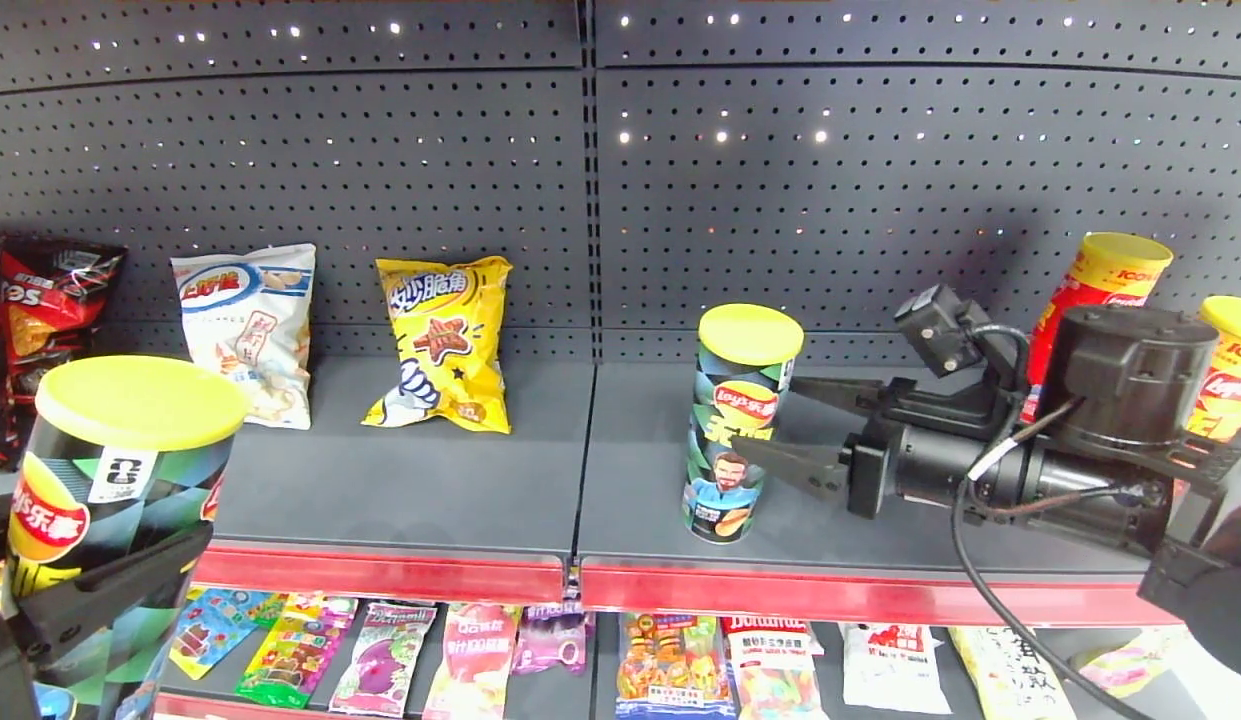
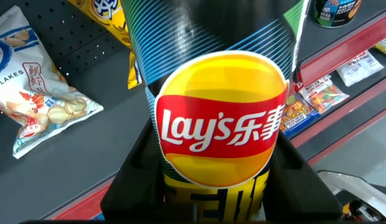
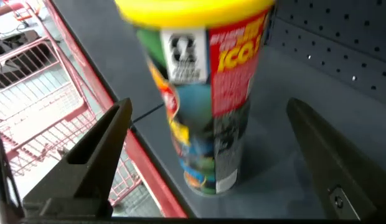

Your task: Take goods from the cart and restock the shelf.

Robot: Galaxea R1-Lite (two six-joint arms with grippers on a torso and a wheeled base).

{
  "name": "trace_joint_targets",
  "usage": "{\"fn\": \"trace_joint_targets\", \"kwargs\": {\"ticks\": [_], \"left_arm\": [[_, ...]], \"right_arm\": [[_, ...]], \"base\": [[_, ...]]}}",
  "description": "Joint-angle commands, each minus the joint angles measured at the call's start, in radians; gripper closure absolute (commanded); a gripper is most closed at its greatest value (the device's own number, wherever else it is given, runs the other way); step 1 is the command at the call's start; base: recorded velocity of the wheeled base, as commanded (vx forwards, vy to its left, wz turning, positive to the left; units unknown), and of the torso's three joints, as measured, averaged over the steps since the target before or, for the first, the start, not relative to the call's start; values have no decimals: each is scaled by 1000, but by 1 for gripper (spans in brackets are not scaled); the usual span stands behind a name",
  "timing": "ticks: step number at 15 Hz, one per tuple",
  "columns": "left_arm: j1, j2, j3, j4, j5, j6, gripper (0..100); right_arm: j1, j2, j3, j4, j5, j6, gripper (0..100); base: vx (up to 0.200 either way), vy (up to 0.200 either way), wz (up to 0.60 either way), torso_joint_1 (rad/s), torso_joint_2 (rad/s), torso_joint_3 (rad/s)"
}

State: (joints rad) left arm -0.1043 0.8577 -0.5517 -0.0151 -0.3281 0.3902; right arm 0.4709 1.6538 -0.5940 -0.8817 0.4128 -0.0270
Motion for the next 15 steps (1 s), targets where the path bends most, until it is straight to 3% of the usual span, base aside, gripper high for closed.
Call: {"fn": "trace_joint_targets", "kwargs": {"ticks": [1,13,14,15], "left_arm": [[0,1,1,0,0,1,100],[-22,1,-19,-6,0,-2,100],[-22,1,-27,-6,0,-2,100],[-22,1,-45,-6,0,-8,100]], "right_arm": [[0,-51,48,0,1,-1,0],[-8,-417,358,15,-31,-13,0],[-18,-448,384,18,-35,-21,0],[-87,-494,418,36,-37,-71,0]], "base": [[0,0,0,0,0,0],[0,0,0,0,0,0],[0,0,0,0,0,0],[0,0,0,0,0,0]]}}
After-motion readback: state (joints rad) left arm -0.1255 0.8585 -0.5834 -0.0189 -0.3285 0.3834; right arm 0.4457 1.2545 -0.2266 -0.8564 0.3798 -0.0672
